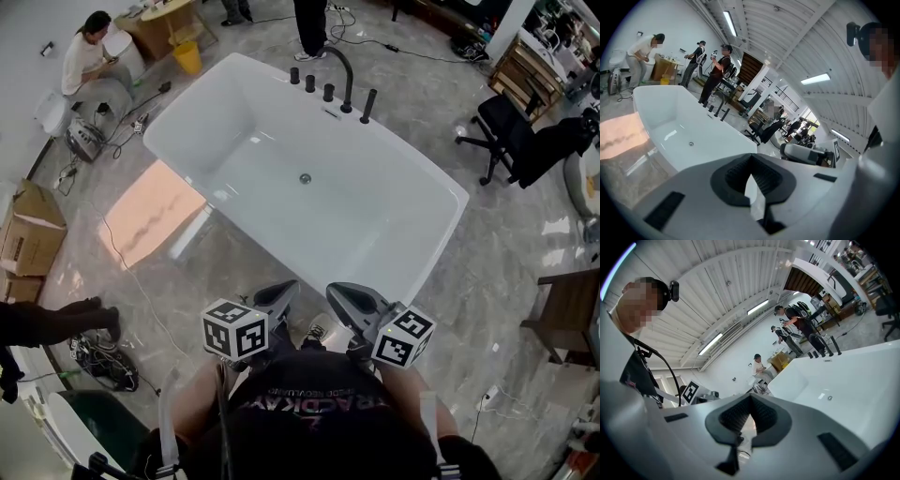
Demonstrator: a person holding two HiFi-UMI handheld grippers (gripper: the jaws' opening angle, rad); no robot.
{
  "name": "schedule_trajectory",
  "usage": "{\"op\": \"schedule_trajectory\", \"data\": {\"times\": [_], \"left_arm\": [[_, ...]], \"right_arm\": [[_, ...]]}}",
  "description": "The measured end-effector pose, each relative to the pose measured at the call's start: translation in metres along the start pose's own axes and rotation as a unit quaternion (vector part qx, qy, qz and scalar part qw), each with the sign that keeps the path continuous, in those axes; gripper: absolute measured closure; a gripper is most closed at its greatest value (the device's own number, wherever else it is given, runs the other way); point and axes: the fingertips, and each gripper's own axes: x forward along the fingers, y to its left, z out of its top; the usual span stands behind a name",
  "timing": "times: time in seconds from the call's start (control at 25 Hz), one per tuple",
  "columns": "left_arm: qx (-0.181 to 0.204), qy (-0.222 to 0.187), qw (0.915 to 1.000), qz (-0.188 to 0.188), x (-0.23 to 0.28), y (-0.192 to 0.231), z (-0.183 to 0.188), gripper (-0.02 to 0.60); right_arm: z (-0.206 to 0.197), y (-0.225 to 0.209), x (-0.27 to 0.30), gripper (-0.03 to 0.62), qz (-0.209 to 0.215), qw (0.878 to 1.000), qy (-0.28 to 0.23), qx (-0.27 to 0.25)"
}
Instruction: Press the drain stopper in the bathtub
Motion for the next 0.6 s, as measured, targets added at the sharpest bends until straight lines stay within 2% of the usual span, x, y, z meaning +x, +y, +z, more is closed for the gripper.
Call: {"op": "schedule_trajectory", "data": {"times": [0.28, 0.6], "left_arm": [[-0.001, -0.008, 0.9999, 0.008, -0.0059, 0.0039, 0.0041, 0.578], [0.002, 0.001, 1.0, 0.001, -0.0037, -0.0003, 0.0007, 0.578]], "right_arm": [[0.0028, -0.0003, 0.0036, 0.582, 0.002, 1.0, -0.003, 0.0], [0.0009, -0.0017, -0.0013, 0.582, -0.005, 1.0, -0.009, 0.01]]}}
